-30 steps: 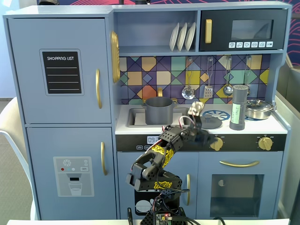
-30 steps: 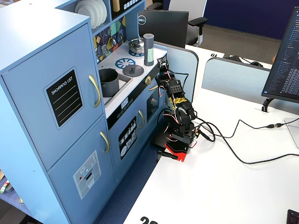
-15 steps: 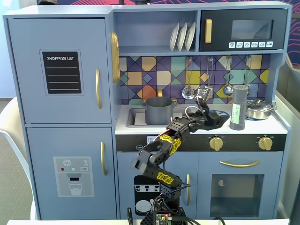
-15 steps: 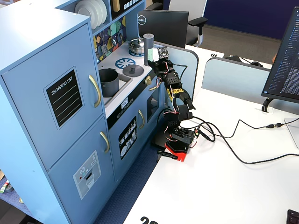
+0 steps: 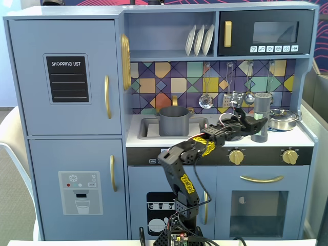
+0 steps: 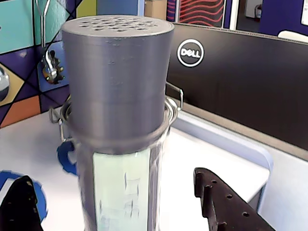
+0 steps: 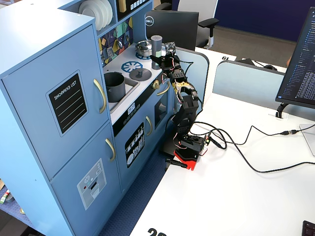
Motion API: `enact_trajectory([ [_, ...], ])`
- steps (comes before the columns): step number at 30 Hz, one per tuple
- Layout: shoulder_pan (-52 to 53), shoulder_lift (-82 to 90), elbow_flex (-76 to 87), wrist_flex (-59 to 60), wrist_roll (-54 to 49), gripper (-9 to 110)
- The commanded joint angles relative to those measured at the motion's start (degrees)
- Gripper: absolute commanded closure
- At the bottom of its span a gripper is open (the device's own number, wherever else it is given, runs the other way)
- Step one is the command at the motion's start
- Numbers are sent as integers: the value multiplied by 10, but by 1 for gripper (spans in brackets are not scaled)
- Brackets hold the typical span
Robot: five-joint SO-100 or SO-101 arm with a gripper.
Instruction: Put salt in the gray recipient
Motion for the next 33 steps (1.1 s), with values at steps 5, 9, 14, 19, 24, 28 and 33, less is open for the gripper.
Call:
enact_trajectory([
  [5, 4, -112, -130, -73, -16, 60],
  [9, 3, -151, -164, -83, -19, 62],
  [14, -8, -194, -211, -92, -27, 64],
  [19, -17, -231, -255, -91, -29, 67],
  [24, -26, -253, -281, -78, -38, 89],
  [28, -36, -246, -284, -111, 5, 101],
  [33, -59, -173, -318, -44, 105, 101],
])
